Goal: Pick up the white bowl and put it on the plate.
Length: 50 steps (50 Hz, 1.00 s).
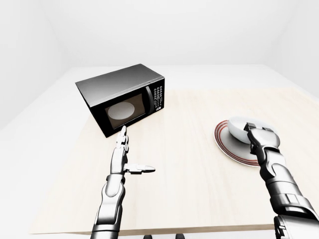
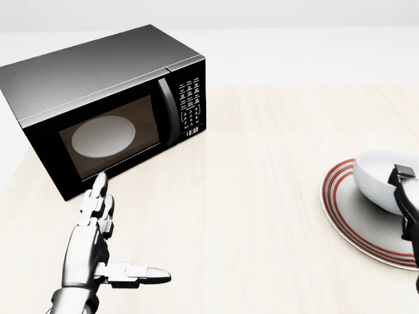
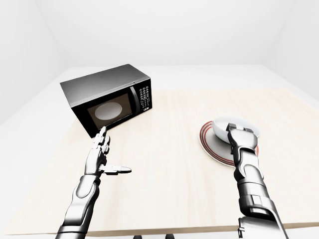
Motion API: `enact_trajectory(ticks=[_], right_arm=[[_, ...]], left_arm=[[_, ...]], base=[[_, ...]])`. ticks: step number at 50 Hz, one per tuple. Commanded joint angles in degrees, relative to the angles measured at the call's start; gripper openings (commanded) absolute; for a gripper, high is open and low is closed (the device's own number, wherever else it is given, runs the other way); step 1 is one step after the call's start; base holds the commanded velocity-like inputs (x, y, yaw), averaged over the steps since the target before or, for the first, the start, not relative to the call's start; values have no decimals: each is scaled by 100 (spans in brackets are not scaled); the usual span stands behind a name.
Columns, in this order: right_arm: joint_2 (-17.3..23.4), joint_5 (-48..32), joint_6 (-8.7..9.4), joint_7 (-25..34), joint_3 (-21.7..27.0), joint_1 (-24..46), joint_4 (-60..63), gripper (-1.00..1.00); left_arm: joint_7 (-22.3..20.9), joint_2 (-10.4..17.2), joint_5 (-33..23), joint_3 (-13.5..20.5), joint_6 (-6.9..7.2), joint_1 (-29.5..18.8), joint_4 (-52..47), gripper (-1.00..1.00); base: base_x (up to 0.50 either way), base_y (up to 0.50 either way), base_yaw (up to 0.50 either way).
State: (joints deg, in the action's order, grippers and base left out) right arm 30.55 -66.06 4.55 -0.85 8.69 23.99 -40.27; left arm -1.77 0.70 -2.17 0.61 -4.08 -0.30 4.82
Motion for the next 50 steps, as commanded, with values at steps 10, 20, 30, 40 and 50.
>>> enact_trajectory(ticks=[10,20,30,40,50], right_arm=[[0,666,45,319,178,-114,678,100],[-264,686,45,1661,563,-406,2981,100],[83,766,45,3658,997,363,5200,100],[953,1265,45,4085,1185,1504,5776,100],[1579,1878,45,4085,1132,2422,6267,100]], left_arm=[[3,-1,2,-2,30,-2,-23,100],[-1,-1,6,0,23,12,-30,100],[-9,1,17,3,-6,-8,21,100],[-11,3,15,6,-14,-2,27,100],[-1,4,3,3,32,-15,-12,100]], base=[[0,0,0],[0,0,0],[0,0,0],[0,0,0],[0,0,0]])
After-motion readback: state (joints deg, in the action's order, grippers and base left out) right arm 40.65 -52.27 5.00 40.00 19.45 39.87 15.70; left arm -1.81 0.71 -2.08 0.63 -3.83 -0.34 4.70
